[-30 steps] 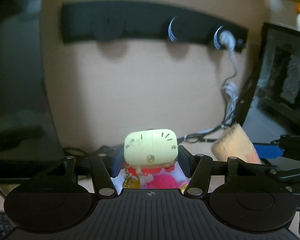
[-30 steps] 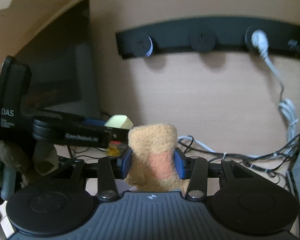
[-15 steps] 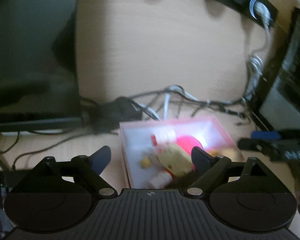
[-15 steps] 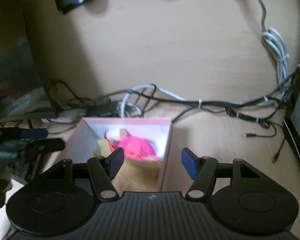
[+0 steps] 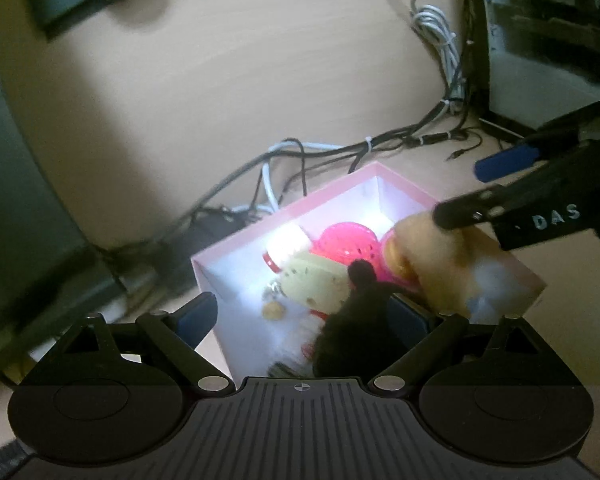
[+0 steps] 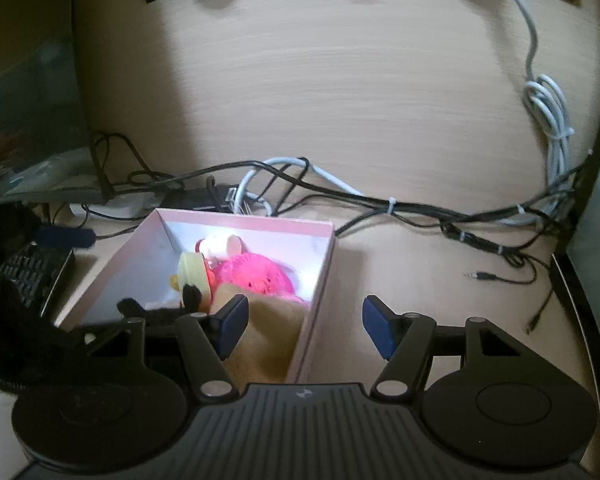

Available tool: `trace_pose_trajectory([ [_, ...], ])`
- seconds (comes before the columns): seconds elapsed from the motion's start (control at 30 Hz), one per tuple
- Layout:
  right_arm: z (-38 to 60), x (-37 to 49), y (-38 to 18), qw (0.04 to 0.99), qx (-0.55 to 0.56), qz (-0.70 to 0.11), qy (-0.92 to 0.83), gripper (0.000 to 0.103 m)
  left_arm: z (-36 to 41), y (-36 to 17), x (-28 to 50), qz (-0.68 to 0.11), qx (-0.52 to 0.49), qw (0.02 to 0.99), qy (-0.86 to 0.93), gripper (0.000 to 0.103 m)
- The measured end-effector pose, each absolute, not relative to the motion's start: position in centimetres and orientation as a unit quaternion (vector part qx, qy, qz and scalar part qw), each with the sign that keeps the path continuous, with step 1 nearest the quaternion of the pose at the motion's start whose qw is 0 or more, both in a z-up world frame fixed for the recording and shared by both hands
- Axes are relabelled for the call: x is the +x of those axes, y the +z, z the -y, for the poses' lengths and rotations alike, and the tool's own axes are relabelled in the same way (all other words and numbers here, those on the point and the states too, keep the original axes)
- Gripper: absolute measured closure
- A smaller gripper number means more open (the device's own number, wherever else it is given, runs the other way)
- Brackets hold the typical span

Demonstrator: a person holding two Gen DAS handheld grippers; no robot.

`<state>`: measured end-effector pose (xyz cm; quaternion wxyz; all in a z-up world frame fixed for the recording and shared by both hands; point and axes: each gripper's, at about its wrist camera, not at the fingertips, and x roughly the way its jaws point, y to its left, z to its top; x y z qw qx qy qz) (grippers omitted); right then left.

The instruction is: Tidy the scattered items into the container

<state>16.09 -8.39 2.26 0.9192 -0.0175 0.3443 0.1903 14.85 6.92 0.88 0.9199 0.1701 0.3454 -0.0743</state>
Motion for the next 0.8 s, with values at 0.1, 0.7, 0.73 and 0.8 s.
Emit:
trace_pose_trajectory([
  [0.1,9.1,15.2,1.8,0.917,-0.017,-0.351,0.187,0.039,-7.1,1.3,14.1,-0.344,0.152,0.924,-0.063,0.006],
  [0.7,12.4,4.2,-1.8,0.909,-0.1,-0.325,0.241,0.0,-6.8,-3.2,0.8,-0.346,-0.027,0.934,0.09,0.001],
  [0.73,12.6,3.9,-2.2,0.907,-0.104,-0.326,0.244,0.0,-6.2,-3.8,0.3,-0.349,-0.025,0.933,0.087,0.001],
  [0.8,12.8,3.5,-3.1,0.905,-0.115,-0.328,0.244,0.0,-5.0,-4.8,-0.4,-0.348,-0.011,0.934,0.081,0.001],
])
